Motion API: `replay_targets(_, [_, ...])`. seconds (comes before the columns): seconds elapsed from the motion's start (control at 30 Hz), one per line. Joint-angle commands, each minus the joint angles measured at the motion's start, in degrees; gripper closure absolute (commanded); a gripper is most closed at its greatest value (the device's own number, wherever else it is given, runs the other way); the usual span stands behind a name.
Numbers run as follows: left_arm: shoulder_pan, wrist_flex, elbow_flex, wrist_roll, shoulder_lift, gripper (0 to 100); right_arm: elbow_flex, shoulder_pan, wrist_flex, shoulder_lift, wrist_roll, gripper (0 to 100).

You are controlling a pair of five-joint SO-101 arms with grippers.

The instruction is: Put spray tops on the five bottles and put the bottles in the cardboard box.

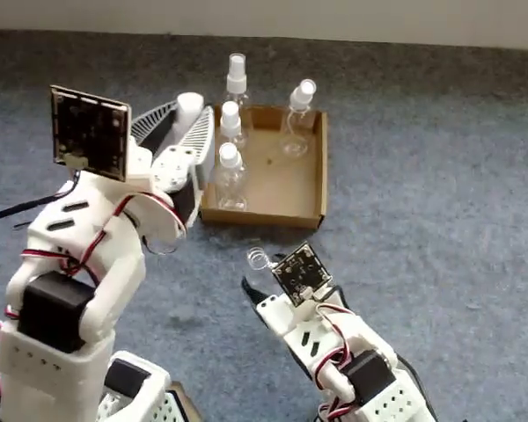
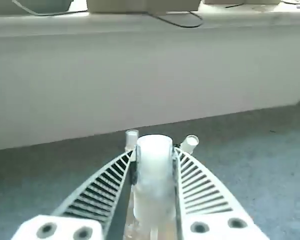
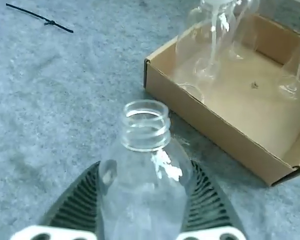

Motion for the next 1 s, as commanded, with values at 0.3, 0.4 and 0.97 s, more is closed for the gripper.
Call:
replay_targets(0.3, [15.5,-3.4,-7.4,0.0,6.0,100,-2.7,-0.7,-6.9,-2.5,0.5,99.5])
replay_targets(0.4, [15.9,-5.1,-7.0,0.0,6.0,100,-2.4,1.1,-12.5,-2.1,0.4,99.5])
replay_targets(0.97, [19.6,-15.8,-6.9,-0.1,6.2,100,-2.2,5.0,-20.7,-2.1,-4.8,99.5])
